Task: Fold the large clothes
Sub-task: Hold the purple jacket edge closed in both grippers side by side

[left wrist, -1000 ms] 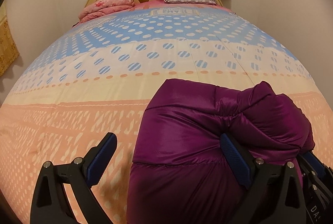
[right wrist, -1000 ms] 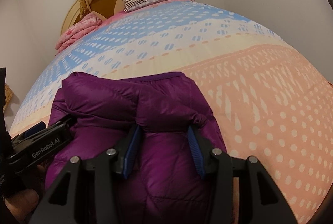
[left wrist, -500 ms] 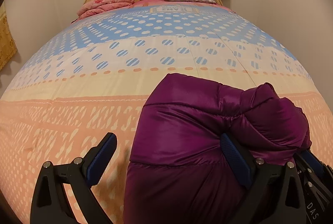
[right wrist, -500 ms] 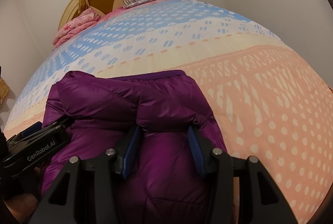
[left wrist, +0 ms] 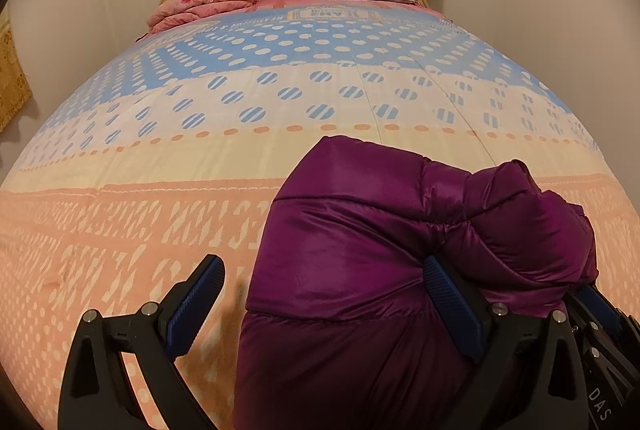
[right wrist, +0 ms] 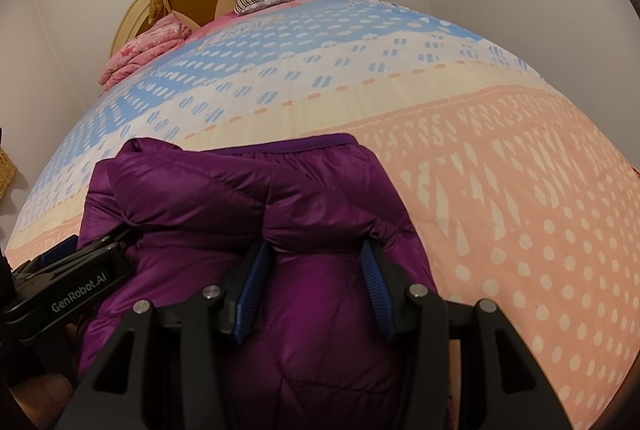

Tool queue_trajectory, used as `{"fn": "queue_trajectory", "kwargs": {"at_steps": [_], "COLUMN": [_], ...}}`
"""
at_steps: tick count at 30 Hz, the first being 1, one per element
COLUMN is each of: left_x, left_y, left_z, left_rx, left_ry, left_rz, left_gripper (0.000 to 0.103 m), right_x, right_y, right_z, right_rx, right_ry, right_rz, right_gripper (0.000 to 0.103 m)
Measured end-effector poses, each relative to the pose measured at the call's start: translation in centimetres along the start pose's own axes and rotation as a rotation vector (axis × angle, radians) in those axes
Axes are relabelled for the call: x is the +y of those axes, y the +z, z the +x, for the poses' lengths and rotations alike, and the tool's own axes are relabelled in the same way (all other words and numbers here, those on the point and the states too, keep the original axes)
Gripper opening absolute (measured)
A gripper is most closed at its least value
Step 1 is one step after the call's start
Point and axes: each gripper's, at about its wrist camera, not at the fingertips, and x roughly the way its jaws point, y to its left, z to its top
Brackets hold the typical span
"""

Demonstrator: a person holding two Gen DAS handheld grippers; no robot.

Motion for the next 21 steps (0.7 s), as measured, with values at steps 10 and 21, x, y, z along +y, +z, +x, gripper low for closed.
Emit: {"fn": "queue_trajectory", "kwargs": {"at_steps": [10,21], "left_x": [-0.14,-0.06], "left_y": [0.01,0.00], "left_z": [0.24,0.35], "left_rx": [0.006,0.011], "left_ry": [0.008,0.010], "left_rz": [0.007,0.008], "left_gripper": [0.100,0.101], "right_x": [0.03,0.11], "right_y": [0.01,-0.08], "right_z": [0.05,0.38], "right_rx": [0.000,0.004], "right_ry": [0.002,0.007], "right_rz": [0.001,0.003], "right_gripper": [0.051,0.052]}}
